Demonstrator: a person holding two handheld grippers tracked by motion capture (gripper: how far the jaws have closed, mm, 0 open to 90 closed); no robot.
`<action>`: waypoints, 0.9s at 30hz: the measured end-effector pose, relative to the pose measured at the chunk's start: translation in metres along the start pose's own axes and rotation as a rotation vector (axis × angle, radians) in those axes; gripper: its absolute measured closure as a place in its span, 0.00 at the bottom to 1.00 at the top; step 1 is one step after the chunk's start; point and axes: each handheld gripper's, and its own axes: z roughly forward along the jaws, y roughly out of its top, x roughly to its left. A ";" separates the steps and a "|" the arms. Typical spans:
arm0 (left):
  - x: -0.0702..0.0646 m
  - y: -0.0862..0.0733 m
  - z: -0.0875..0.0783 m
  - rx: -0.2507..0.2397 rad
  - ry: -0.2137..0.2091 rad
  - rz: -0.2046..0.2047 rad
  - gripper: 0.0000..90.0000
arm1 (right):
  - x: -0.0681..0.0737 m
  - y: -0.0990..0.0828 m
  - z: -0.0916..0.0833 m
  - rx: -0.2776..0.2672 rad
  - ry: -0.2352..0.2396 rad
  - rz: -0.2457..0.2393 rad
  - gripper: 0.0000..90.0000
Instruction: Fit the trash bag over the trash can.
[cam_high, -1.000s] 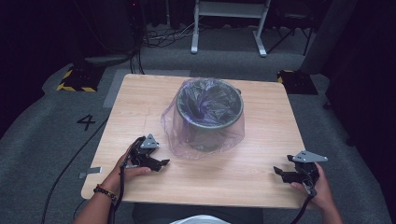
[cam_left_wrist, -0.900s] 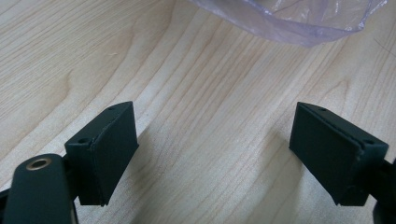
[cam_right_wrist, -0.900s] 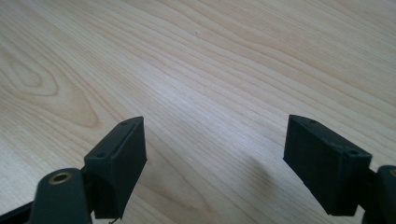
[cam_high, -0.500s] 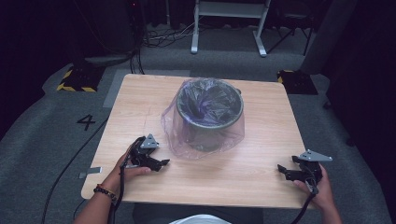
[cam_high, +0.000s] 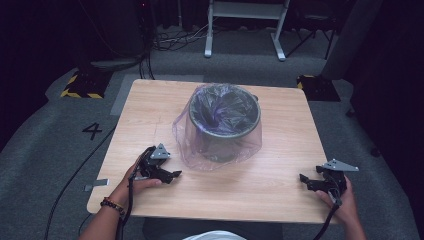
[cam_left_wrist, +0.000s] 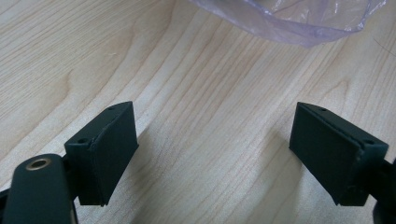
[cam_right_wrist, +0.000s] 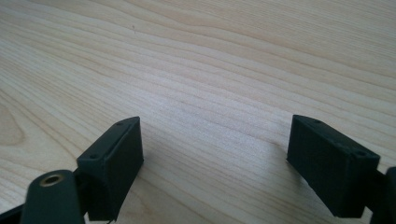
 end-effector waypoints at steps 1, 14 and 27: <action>0.000 0.000 0.000 0.000 0.000 0.000 0.16 | 0.000 0.000 0.000 0.000 0.000 0.000 0.21; -0.001 0.000 0.000 0.000 0.005 -0.001 0.17 | 0.001 0.000 0.000 -0.001 -0.011 0.006 0.20; 0.000 0.000 0.000 0.002 -0.003 0.004 0.16 | 0.002 0.000 0.000 0.000 -0.011 0.005 0.20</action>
